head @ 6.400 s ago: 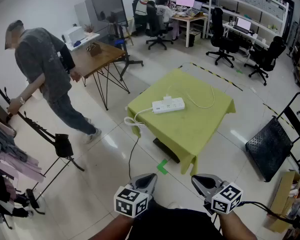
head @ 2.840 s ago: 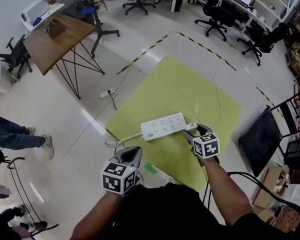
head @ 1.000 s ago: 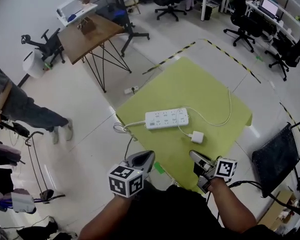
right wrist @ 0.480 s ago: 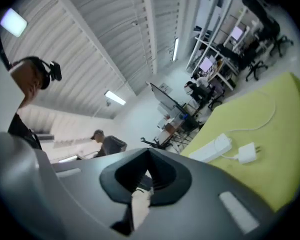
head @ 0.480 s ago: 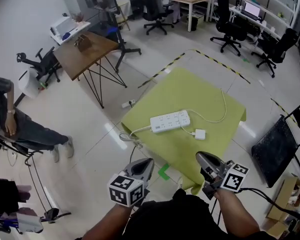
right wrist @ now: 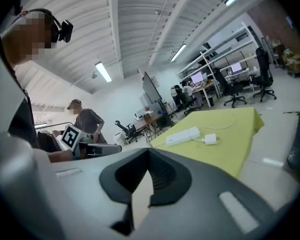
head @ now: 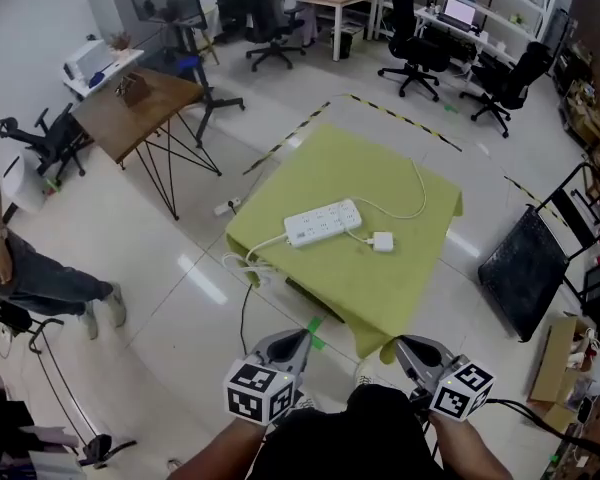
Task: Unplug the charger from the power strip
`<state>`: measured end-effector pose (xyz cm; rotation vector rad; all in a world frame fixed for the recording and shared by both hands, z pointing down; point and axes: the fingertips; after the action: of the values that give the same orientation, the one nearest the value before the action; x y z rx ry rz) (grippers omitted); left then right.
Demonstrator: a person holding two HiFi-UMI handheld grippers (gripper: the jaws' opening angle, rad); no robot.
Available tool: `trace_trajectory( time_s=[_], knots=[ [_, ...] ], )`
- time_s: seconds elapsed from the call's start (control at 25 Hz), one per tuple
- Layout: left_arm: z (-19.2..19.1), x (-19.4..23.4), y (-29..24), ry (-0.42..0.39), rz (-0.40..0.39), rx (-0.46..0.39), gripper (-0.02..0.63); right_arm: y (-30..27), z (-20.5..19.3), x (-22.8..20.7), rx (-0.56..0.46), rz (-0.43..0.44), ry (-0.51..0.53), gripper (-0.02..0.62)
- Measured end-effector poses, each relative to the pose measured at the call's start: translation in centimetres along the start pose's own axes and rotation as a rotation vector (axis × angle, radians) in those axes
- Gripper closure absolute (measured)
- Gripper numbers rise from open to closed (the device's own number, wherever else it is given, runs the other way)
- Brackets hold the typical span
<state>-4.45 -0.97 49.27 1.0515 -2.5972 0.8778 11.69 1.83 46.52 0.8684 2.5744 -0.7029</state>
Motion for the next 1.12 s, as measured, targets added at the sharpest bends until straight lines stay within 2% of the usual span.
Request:
trace_trajectory(
  time_s=[0.24,0.48,0.88,1.12],
  knots=[
    [0.9,-1.1,1.6,-0.047,0.03,-0.039,0.6,1.3,-0.1,-0.3,0.043,-0.019,0.096,0.594],
    [1.6,-2.5,2.0,0.011,0.08,-0.101,0.599,1.4,1.0,-0.5,0.065,0.016,0.198,0.594],
    [0.9,-4.8,1.5,-0.001,0.134,-0.099,0.6,2.4,1.5,-0.5,0.033,0.061,0.209,0.594],
    [0.4,-5.4,1.2,0.059,0.129,-0.102,0.599,3.1,0.6,-0.9,0.038,0.062,0.2,0.594]
  ],
)
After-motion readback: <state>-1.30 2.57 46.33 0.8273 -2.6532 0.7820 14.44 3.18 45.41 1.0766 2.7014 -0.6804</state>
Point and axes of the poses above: the fingertips, and each gripper's own axes: y backward along the fingers, x to its left, z out of its top, and after that the axes turned 2 degrees about -z, right-handed
